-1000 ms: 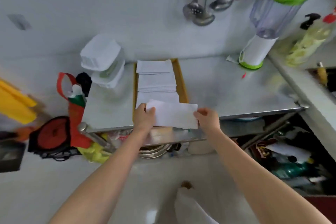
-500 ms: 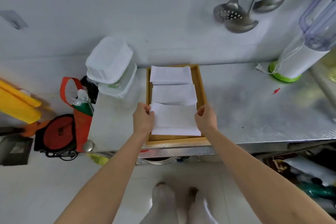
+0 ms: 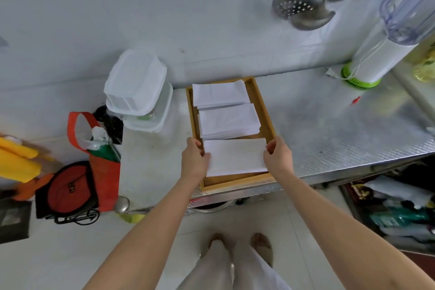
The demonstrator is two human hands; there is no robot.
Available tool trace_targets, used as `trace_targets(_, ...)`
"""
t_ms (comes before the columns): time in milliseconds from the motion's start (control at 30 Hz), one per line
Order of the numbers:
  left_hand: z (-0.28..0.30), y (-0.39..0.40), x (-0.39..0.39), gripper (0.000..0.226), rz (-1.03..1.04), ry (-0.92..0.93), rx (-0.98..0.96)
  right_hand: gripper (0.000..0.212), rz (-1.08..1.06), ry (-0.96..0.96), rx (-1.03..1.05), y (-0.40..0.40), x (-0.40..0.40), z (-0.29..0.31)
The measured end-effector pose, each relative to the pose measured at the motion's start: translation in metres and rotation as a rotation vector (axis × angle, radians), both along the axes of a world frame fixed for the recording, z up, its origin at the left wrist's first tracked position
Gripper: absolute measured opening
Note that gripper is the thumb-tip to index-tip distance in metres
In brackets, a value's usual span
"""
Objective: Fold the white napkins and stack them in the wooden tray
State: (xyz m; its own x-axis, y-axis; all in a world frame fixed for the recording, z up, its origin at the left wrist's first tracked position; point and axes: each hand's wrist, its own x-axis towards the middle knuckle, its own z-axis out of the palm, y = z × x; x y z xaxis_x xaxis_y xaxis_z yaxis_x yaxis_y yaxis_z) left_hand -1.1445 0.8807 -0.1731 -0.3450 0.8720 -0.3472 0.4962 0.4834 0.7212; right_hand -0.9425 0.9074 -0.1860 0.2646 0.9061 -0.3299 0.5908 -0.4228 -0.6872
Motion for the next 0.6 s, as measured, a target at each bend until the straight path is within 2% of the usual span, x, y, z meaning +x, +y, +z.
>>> trace_targets(67, -0.001, 0.0, -0.003, 0.029, -0.011, 0.028, 0.012, 0.01, 0.08, -0.08, 0.043, -0.004, 0.0, -0.001)
trace_targets(133, -0.002, -0.003, -0.008, 0.032, -0.108, 0.226, 0.107, 0.023, 0.272, -0.292, 0.158, -0.009, 0.0, -0.004)
trace_targets(200, -0.006, -0.005, -0.014, 0.035, -0.347, 0.531, 0.323, 0.05, 0.527, -0.54, 0.288, -0.014, 0.003, -0.01)
trace_targets(267, -0.011, -0.007, -0.018, 0.041, -0.637, 0.688, 0.465, 0.074, 0.706, -0.686, 0.342, -0.02, 0.004, -0.014)
trace_targets(333, -0.017, -0.011, -0.016, 0.052, -0.824, 0.721, 0.31, 0.077, 0.782, -0.745, 0.279, -0.024, 0.006, -0.019)
trace_targets(433, -0.028, -0.016, -0.013, 0.06, -0.829, 0.672, 0.016, 0.057, 0.791, -0.656, 0.067, -0.026, 0.009, -0.024)
trace_targets(500, -0.027, -0.016, -0.012, 0.062, -0.833, 0.669, -0.037, 0.054, 0.795, -0.615, -0.027, -0.024, 0.012, -0.021)
trace_targets(600, -0.01, -0.01, -0.007, 0.051, -0.811, 0.764, 0.052, 0.053, 0.749, -0.618, -0.042, -0.024, 0.021, -0.011)
